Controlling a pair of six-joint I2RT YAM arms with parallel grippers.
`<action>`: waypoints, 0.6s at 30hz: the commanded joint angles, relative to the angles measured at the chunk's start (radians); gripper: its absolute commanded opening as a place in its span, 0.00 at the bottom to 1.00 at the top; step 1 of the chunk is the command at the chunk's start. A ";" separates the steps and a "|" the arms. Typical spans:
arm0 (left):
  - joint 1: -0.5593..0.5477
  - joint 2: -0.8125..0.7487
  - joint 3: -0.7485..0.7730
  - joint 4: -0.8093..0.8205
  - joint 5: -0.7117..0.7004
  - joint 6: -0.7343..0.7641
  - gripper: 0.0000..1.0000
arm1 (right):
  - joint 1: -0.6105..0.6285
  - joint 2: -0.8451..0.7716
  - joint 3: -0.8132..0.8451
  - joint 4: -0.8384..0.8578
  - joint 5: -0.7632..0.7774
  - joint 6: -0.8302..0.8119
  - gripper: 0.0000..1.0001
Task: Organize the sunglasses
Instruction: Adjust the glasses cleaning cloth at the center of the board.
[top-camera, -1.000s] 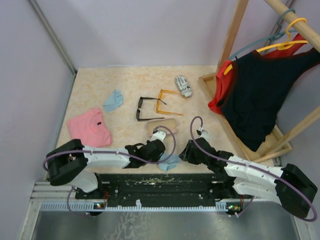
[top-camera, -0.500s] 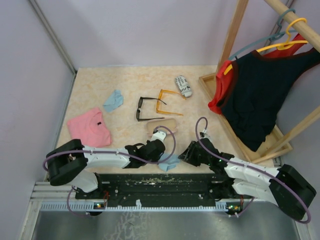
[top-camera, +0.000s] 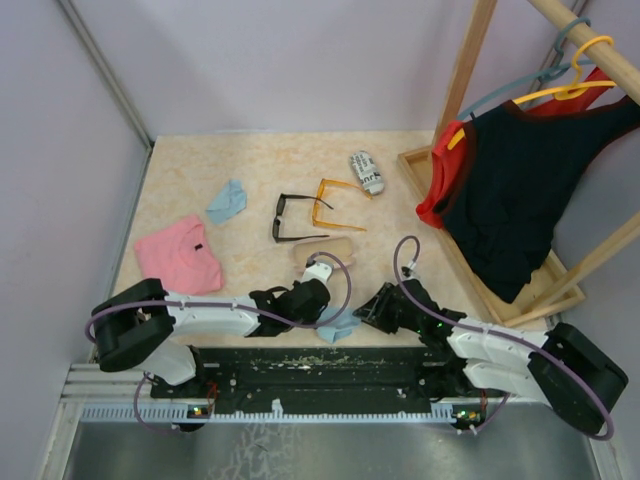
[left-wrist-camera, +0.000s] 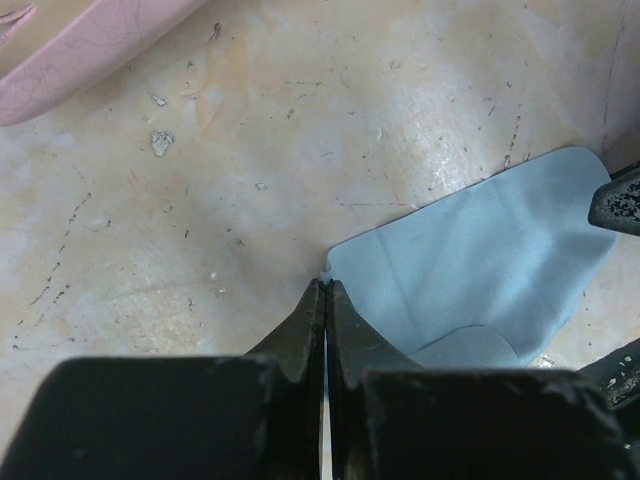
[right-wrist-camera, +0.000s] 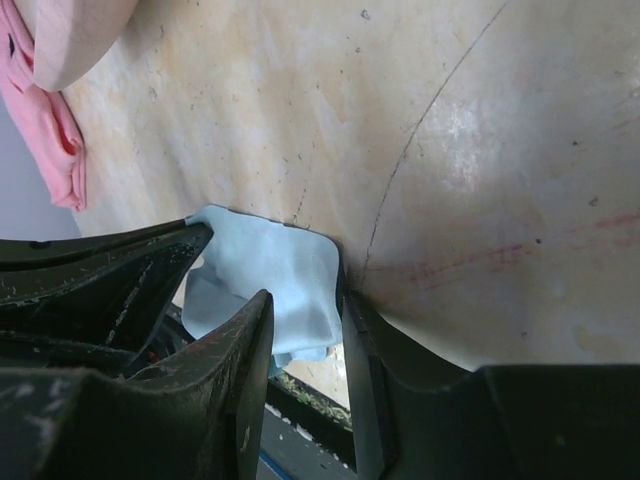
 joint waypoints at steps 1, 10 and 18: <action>-0.007 0.011 -0.036 -0.079 0.051 0.003 0.01 | -0.009 0.058 -0.035 0.039 -0.013 0.009 0.35; -0.008 0.016 -0.033 -0.080 0.051 0.003 0.01 | -0.010 0.116 -0.038 0.110 -0.034 0.003 0.31; -0.007 0.015 -0.035 -0.078 0.051 0.006 0.01 | -0.011 0.120 -0.001 0.020 0.019 -0.084 0.29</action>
